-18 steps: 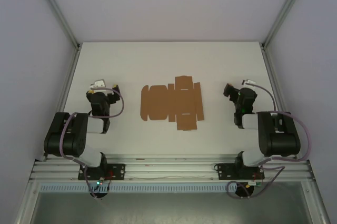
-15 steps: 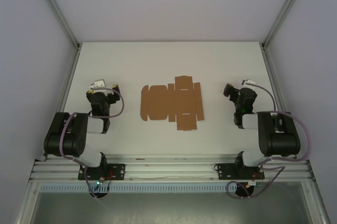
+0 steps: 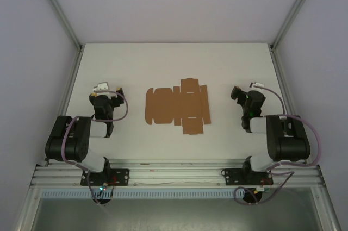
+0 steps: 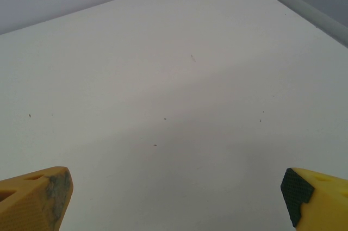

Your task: Assemble paper box

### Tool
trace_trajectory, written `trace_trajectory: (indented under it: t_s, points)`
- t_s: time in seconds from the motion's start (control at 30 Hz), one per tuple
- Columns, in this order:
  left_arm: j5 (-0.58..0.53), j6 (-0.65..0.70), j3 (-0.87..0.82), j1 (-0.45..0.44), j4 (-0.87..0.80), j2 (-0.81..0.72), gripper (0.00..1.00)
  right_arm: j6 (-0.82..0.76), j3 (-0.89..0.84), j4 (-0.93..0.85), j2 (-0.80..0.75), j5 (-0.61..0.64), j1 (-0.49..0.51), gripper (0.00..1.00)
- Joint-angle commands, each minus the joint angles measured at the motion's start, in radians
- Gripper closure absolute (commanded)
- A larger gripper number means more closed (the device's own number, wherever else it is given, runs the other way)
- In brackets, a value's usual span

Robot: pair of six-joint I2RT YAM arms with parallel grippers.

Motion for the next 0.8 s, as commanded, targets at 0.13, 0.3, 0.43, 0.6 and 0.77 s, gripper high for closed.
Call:
trace_trajectory:
  t_s: [0.13, 0.3, 0.43, 0.6, 0.77]
  points:
    - [0.003, 0.027, 0.021, -0.013, -0.018, -0.005, 0.0, 0.01, 0.011, 0.004, -0.009, 0.014, -0.005, 0.0]
    - [0.002, 0.027, 0.022, -0.013, -0.018, -0.006, 0.0, 0.009, 0.009, 0.007, -0.011, 0.013, -0.005, 0.0]
    - [-0.042, 0.008, 0.055, -0.013, -0.105, -0.054, 0.0, -0.002, 0.029, -0.035, -0.038, -0.005, -0.003, 0.0]
    - [-0.023, -0.071, 0.161, -0.017, -0.451, -0.249, 0.0, -0.038, 0.207, -0.485, -0.187, 0.089, 0.049, 0.0]
    - [0.179, -0.263, 0.26, -0.037, -0.672, -0.358, 0.0, 0.047, 0.372, -0.835, -0.284, 0.097, 0.193, 0.0]
